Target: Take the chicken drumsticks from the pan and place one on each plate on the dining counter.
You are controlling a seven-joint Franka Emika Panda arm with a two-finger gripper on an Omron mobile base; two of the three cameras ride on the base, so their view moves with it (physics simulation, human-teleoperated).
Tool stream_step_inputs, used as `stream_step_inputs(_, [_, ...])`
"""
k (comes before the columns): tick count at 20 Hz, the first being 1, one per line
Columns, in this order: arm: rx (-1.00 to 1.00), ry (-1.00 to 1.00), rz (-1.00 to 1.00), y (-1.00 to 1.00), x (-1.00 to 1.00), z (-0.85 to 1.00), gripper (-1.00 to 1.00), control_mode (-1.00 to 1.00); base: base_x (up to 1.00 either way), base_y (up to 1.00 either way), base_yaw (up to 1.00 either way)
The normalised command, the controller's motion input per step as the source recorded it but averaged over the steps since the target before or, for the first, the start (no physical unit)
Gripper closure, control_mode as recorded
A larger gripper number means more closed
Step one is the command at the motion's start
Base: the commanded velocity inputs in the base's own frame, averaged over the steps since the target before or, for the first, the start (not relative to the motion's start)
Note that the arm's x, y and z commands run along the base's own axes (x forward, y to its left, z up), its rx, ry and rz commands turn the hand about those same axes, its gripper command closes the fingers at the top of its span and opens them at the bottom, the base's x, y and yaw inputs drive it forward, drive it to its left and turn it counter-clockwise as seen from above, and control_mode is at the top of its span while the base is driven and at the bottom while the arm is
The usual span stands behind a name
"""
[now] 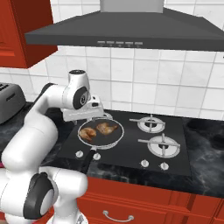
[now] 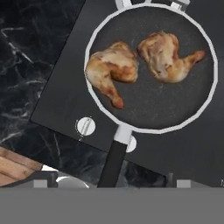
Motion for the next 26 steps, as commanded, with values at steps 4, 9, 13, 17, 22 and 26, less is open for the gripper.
stream_step_inputs(4, [0.02, 0.00, 0.17, 0.00, 0.25, -0.38, -1.00, -1.00, 0.00, 0.00, 0.00])
stream_step_inputs(9, [0.05, -0.01, 0.01, 0.02, 0.24, -0.45, -1.00, -1.00, 0.00, 0.00, 0.00])
stream_step_inputs(13, [0.00, 0.00, 0.00, 0.04, 0.26, -0.47, -1.00, -1.00, 0.00, 0.00, 0.00])
stream_step_inputs(17, [0.00, 0.00, -0.01, 0.03, 0.24, -0.40, -1.00, -1.00, 0.00, 0.00, 0.00])
stream_step_inputs(22, [0.00, 0.00, -0.01, 0.00, 0.22, -0.31, -1.00, -1.00, 0.00, 0.00, 0.00])
stream_step_inputs(26, [0.00, 0.00, 0.00, 0.00, 0.19, -0.32, -1.00, -1.00, 0.00, 0.00, 0.00])
